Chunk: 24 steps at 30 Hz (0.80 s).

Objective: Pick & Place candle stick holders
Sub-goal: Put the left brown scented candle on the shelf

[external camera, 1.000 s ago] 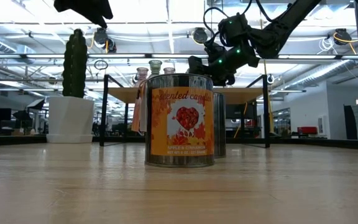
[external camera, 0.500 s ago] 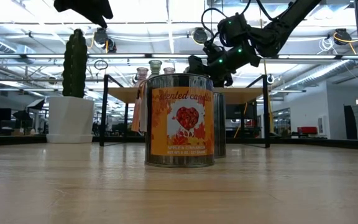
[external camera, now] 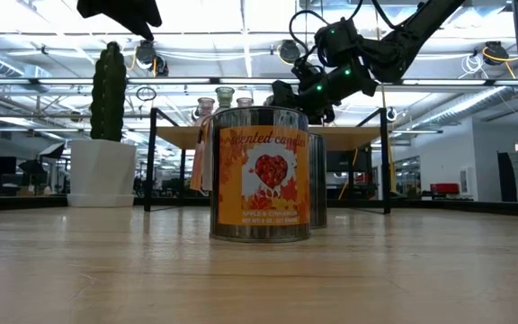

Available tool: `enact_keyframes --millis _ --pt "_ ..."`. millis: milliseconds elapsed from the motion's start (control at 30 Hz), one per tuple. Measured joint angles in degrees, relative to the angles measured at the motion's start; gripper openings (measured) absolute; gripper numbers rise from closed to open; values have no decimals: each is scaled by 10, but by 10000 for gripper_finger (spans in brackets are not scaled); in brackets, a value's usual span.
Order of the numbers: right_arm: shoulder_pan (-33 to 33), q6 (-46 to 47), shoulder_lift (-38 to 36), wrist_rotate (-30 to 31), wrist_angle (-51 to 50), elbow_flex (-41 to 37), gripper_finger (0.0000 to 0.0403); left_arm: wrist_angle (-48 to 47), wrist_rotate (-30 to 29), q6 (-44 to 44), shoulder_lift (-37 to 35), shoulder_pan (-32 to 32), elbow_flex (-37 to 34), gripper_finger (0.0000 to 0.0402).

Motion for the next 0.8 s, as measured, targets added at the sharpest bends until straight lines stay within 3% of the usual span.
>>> enact_keyframes --millis 533,800 --pt "4 -39 0 0 1 0 376 0 0 7 0 0 0 154" --pt "7 -55 0 1 0 0 397 0 1 8 0 0 0 154"
